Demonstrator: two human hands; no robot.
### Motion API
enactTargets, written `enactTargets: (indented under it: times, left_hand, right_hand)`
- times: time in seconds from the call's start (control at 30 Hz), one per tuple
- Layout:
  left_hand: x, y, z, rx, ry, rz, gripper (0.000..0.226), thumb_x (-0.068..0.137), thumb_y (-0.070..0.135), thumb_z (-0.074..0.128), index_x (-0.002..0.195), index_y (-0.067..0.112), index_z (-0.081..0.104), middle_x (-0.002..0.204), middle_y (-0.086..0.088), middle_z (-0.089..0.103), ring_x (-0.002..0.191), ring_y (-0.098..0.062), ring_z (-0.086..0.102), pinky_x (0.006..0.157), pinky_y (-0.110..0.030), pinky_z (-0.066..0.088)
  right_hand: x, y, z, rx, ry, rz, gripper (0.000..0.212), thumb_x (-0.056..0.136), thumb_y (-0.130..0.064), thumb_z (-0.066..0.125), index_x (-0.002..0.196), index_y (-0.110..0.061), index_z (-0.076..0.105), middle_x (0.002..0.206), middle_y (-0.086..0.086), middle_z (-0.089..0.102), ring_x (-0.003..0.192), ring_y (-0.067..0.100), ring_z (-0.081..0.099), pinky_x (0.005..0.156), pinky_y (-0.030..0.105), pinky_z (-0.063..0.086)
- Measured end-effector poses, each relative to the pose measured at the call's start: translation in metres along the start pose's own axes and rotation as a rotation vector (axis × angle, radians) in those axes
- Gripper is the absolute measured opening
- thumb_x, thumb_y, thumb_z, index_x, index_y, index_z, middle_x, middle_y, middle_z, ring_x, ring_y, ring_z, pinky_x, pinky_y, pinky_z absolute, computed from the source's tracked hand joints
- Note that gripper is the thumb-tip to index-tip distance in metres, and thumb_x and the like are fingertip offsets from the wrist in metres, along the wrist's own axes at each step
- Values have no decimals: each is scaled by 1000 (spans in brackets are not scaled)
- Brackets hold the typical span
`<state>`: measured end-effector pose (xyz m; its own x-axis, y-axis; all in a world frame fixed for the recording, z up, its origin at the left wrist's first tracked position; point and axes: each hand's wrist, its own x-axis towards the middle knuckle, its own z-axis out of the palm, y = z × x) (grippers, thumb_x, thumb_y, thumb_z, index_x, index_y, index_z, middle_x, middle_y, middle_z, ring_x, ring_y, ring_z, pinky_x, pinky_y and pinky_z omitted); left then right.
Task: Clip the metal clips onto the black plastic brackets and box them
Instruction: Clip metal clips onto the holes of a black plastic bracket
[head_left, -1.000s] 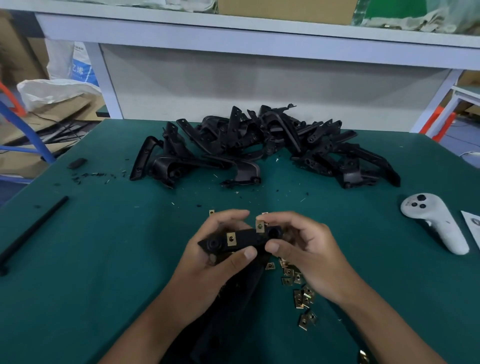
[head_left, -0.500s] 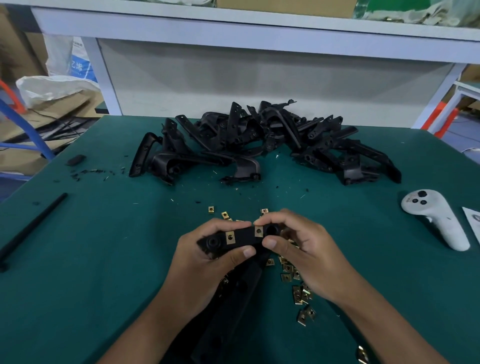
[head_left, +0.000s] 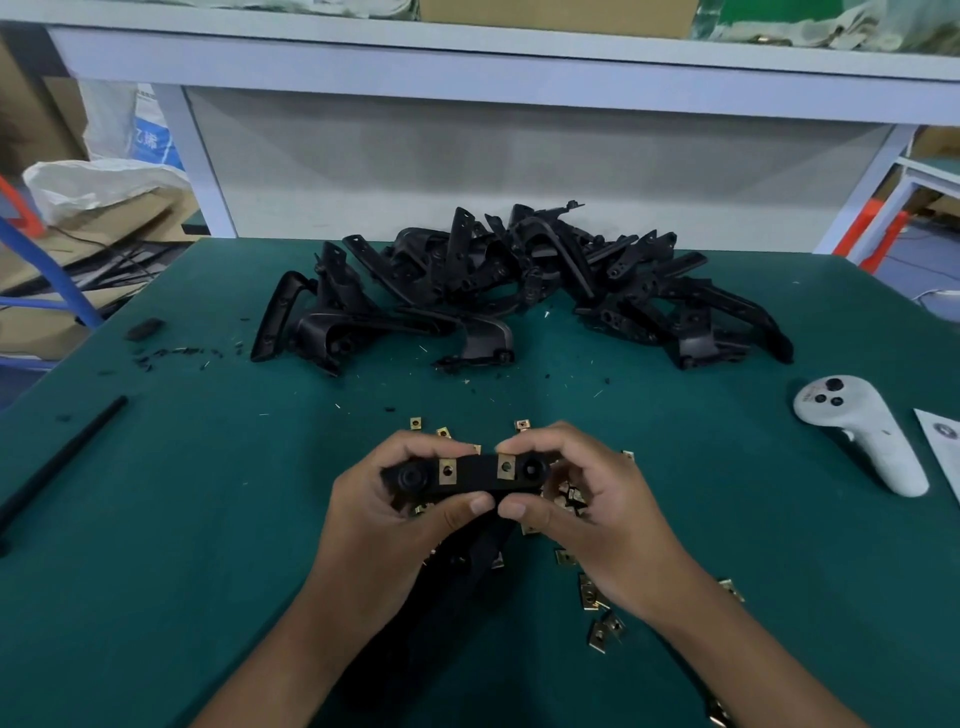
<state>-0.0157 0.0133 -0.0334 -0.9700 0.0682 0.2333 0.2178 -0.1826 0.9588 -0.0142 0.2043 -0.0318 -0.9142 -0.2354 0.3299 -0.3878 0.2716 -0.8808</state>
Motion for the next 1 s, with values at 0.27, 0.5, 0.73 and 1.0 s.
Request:
enactTargets:
  times: [0.27,0.5,0.73,1.0]
  left_hand:
    - [0,-2,1,-8,53,-31,31,54,17,85,83,12,74,80,-5,76,71,-8,70,67,-16,57]
    - [0,-7,1,-6,67,-58,31,50,20,86,80,21,78,81,-10,76,72,-13,71,68,-18,58]
    - [0,-3,0,14,50,-34,31,51,21,86,80,19,77,79,-10,76,69,-12,70,65,-18,57]
    - [-2,0,2,55,63,-6,26,56,29,85,80,30,74,78,-4,73,69,-11,67,65,-18,56]
  right_hand:
    - [0,-3,0,44,33,11,21,92,-49,69,112,-45,65,104,-16,65,100,10,62,74,11,49]
    - [0,-2,-1,-15,-8,16,19,97,-50,63,115,-44,62,110,-18,63,109,12,60,85,12,43]
    - [0,-2,-1,13,-9,14,21,95,-52,64,115,-47,63,110,-17,64,110,10,60,85,11,43]
    - [3,-3,-2,-8,23,-10,21,94,-49,66,114,-43,66,107,-15,67,102,10,64,80,11,46]
